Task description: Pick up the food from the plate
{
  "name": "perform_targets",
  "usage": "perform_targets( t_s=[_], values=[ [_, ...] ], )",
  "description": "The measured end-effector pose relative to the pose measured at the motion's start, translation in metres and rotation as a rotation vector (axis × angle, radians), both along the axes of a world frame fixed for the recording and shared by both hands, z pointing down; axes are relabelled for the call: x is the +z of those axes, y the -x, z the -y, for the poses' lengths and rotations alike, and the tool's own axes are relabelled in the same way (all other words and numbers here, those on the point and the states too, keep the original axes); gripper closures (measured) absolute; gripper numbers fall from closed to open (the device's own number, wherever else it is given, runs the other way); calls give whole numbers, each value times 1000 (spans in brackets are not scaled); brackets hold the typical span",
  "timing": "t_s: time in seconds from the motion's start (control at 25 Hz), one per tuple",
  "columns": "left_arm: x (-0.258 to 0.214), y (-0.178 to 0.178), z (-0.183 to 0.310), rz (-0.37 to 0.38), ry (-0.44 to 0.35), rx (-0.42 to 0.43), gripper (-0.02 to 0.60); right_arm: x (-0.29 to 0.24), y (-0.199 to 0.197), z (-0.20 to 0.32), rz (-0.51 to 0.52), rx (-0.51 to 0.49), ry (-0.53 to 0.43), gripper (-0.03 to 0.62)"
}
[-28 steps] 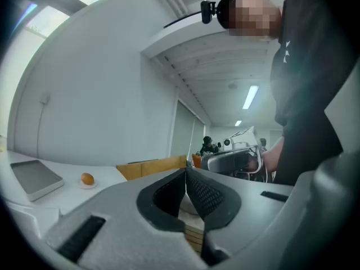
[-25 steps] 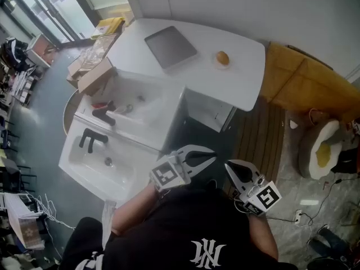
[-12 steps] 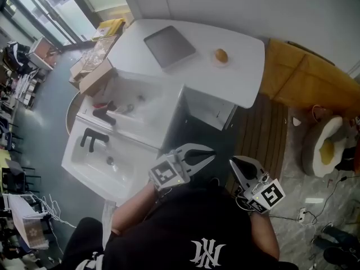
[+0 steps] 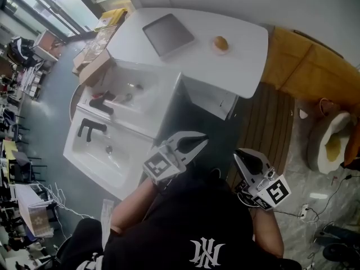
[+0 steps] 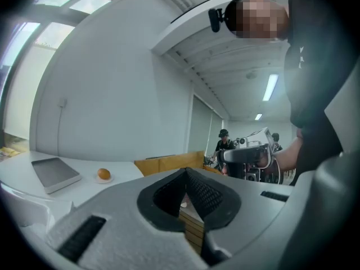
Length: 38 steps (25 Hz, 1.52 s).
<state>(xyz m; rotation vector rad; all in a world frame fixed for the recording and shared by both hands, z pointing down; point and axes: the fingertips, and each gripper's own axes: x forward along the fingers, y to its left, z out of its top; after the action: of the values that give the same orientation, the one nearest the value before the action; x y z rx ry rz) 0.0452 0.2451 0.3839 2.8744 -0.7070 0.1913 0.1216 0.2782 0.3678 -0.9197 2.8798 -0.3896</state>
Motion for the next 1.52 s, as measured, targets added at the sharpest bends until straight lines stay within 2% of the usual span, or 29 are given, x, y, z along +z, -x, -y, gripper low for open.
perform_targets(
  t_s=[0.12, 0.24, 0.4, 0.48, 0.6, 0.76, 0.88, 1.04, 1.12, 1.24, 1.32, 1.4, 1.52],
  values=[
    [8, 11, 7, 6, 35, -27, 577, 6, -14, 17, 1, 49, 13, 591],
    [18, 22, 27, -8, 70, -17, 577, 12, -24, 47, -18, 113, 7, 591],
    [19, 33, 75, -99, 103, 4, 577, 22, -19, 95, -82, 137, 14, 591],
    [17, 37, 107, -121, 108, 13, 577, 26, -12, 122, -119, 140, 35, 591],
    [27, 37, 151, -104, 134, 66, 577, 27, 7, 164, -167, 128, 52, 591],
    [33, 35, 195, -99, 144, 148, 577, 13, 25, 217, -182, 141, 53, 591],
    [39, 40, 231, -105, 133, 181, 577, 10, 27, 254, -198, 163, 61, 591],
    [56, 49, 269, -69, 137, 208, 577, 8, 20, 290, -226, 200, 68, 591],
    [61, 51, 285, -50, 132, 199, 577, 8, 12, 307, -234, 222, 70, 591],
    [58, 48, 311, -76, 165, 155, 577, 11, -6, 338, -260, 275, 54, 591],
    [61, 44, 327, -63, 167, 133, 577, 15, -16, 361, -259, 295, 46, 591],
    [68, 37, 341, -52, 182, 113, 577, 18, -20, 381, -232, 273, 41, 591],
    [74, 17, 364, -42, 208, 73, 577, 23, -28, 407, -193, 171, 41, 591]
  ],
)
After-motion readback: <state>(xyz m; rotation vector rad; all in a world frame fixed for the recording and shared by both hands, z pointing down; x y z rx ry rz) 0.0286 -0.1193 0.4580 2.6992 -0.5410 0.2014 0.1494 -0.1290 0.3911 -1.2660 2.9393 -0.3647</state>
